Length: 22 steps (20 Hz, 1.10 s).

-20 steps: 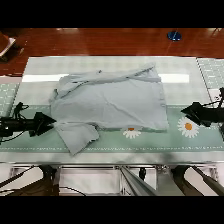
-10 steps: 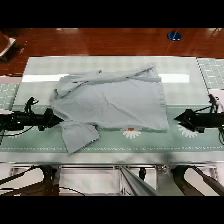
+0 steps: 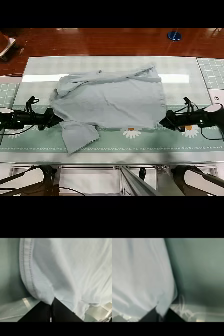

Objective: Fold the shirts.

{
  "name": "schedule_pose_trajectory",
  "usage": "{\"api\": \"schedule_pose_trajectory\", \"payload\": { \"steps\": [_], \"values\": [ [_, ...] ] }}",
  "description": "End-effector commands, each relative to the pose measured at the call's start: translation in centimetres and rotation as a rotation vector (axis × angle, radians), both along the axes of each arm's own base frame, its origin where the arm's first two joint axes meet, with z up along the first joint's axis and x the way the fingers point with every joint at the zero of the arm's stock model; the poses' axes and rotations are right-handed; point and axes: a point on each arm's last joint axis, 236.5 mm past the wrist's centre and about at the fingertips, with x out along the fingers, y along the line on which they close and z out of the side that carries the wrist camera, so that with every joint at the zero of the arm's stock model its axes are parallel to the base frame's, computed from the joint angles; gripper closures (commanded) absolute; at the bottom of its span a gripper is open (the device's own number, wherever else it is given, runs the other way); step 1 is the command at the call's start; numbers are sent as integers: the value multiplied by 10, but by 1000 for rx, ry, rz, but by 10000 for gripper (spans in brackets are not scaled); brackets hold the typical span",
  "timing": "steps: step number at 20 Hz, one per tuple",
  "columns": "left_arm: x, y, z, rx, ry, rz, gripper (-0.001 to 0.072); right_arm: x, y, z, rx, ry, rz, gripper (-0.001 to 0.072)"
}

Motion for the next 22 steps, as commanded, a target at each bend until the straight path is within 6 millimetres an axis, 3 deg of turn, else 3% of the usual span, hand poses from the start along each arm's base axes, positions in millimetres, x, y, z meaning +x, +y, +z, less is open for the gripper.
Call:
{"api": "schedule_pose_trajectory", "payload": {
  "steps": [1, 3, 4, 5, 6, 8, 10, 12, 13, 14, 16, 18, 22],
  "values": [
    [4, -2, 4, -13, -10, 8, 690, 33, 13, 9, -25, -97, 72, 685],
    [23, -3, 25, -34, -92, 11, 690, 62, 14, 43, -22, -179, 117, 685],
    [41, -4, 49, -58, -167, 23, 690, 80, 13, 69, -21, -233, 146, 685],
    [66, -4, 87, -88, -284, 46, 691, 100, 10, 101, -28, -302, 173, 685],
    [93, -2, 137, -113, -425, 81, 690, 122, 7, 139, -46, -389, 195, 686],
    [129, 4, 250, -128, -719, 128, 691, 163, 0, 237, -108, -614, 212, 686],
    [133, 8, 371, -62, -1016, 133, 691, 182, -10, 345, -220, -859, 198, 686],
    [107, 5, 475, 72, -1278, 115, 691, 167, -18, 440, -349, -1071, 183, 686],
    [85, 2, 520, 160, -1394, 108, 691, 148, -20, 480, -412, -1163, 171, 686],
    [63, 0, 554, 248, -1479, 110, 691, 125, -22, 513, -473, -1241, 157, 685],
    [12, -1, 604, 463, -1603, 147, 691, 78, -26, 556, -582, -1350, 120, 685],
    [-33, 2, 625, 671, -1647, 197, 691, 28, -30, 587, -685, -1430, 81, 685],
    [-99, 18, 613, 974, -1543, 295, 691, -45, -36, 608, -811, -1477, 31, 685]
  ]
}}
